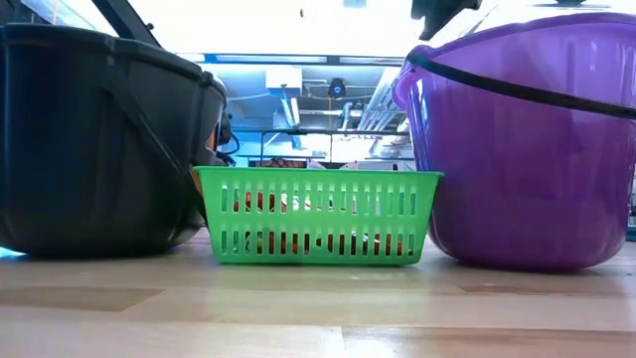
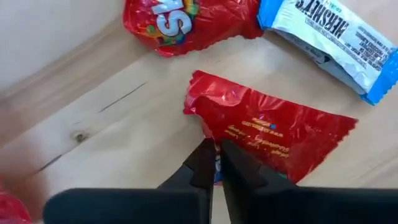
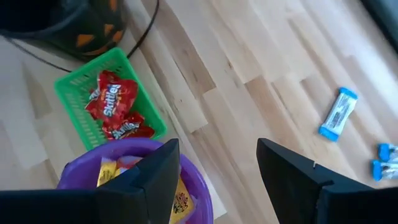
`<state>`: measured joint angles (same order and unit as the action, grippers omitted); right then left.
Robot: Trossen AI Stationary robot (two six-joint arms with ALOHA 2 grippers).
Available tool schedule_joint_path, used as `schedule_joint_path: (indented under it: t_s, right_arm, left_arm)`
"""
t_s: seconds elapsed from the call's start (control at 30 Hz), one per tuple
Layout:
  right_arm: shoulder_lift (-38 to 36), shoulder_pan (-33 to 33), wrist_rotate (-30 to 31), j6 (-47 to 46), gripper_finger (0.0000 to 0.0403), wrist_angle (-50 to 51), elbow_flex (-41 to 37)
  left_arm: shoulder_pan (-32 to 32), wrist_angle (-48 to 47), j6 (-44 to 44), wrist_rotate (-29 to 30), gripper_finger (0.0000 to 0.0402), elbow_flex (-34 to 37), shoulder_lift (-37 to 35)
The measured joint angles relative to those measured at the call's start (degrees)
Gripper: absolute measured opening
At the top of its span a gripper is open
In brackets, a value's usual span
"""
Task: Sort candy by brand, put in halloween buckets
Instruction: Put the red candy into the green bin
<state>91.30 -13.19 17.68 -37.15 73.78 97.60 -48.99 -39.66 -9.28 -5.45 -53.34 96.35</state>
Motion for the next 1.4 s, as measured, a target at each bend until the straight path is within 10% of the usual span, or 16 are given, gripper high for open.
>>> schedule_joint_path:
  t_s: [0.27,0.53,0.87,1.4]
  right_arm:
    - [-5.05,-7.59,12.27,-16.53,0.0209,13.75,0.00]
    - [-6.39,-10.37,24.04,-26.88,0.0209,15.79,0.00]
    - [-6.23,-8.03,25.71,-26.90,0.0209,14.57,0.00]
    - [-6.20,-8.06,24.19,-26.90,0.0209,11.06,0.00]
  left_arm:
    - [2.56,-0.34,-2.99,-1.54,0.0000,0.00,-16.59]
    - [25.61,7.31,-12.94,-2.50,0.0000,-0.18,-30.71]
    - [52.69,27.53,-16.83,0.70,0.0000,-0.20,-23.77]
    - [57.29,39.85,-7.10,-2.81,0.0004,-0.24,-9.76]
